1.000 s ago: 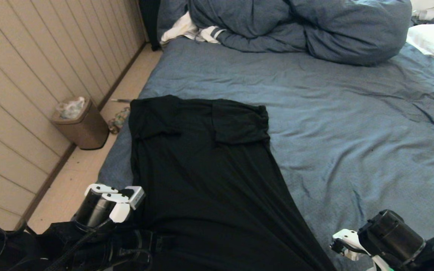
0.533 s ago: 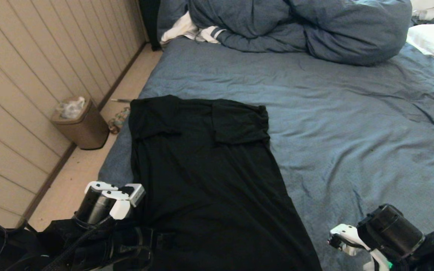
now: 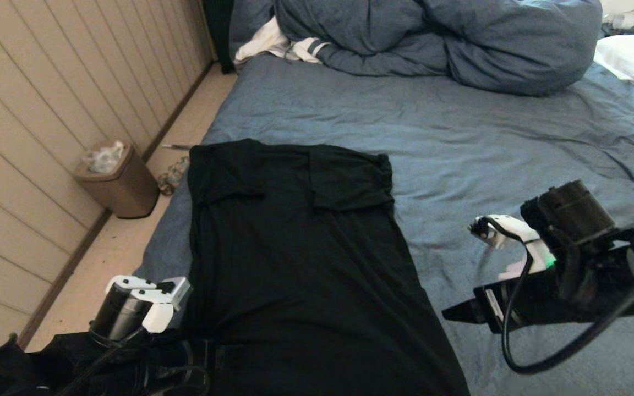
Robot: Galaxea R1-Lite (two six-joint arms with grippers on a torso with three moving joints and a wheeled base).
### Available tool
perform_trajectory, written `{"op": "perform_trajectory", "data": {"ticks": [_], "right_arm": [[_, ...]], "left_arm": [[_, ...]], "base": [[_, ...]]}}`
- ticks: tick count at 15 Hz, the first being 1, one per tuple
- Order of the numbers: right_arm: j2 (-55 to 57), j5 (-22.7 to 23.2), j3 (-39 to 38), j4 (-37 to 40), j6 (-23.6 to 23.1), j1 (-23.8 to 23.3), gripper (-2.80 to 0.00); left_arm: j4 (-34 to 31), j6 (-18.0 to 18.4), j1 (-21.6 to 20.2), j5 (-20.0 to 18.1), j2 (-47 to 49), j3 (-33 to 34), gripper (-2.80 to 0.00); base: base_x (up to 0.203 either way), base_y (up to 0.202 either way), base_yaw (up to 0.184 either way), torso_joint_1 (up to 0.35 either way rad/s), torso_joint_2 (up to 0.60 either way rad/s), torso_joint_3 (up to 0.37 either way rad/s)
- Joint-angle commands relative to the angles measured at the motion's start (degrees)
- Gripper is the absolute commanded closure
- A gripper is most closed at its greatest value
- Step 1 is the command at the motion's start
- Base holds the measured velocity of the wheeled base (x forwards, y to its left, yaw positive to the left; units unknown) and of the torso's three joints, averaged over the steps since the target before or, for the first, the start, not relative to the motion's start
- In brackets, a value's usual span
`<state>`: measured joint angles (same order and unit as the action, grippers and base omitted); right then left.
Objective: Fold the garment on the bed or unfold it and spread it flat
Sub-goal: Unford the black T-shirt
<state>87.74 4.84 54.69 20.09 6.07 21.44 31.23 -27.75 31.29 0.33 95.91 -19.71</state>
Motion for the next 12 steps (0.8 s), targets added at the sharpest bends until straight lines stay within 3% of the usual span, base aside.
{"op": "perform_trajectory", "data": {"ticks": [1,5,10,12], "right_arm": [[5.5,0.1,5.7,0.9,0.5,-1.4,-2.8],[11.8,0.3,15.6,5.0,3.3,-2.1,-2.8],[13.0,0.2,18.0,5.6,3.4,-2.2,-2.8],[13.0,0.2,17.6,5.6,3.5,-2.2,-2.8]], "left_arm": [[0.6,-0.2,-2.5,-0.3,-2.1,1.9,-2.8],[2.3,-0.1,-7.9,-2.4,-4.3,3.6,-2.8],[4.8,2.6,-14.8,-3.0,-4.7,2.4,-2.8],[4.7,3.1,-15.6,-3.6,-6.0,2.1,-2.8]], "base": [[0.0,0.0,0.0,0.0,0.0,0.0],[0.0,0.0,0.0,0.0,0.0,0.0],[0.0,0.0,0.0,0.0,0.0,0.0],[0.0,0.0,0.0,0.0,0.0,0.0]]}}
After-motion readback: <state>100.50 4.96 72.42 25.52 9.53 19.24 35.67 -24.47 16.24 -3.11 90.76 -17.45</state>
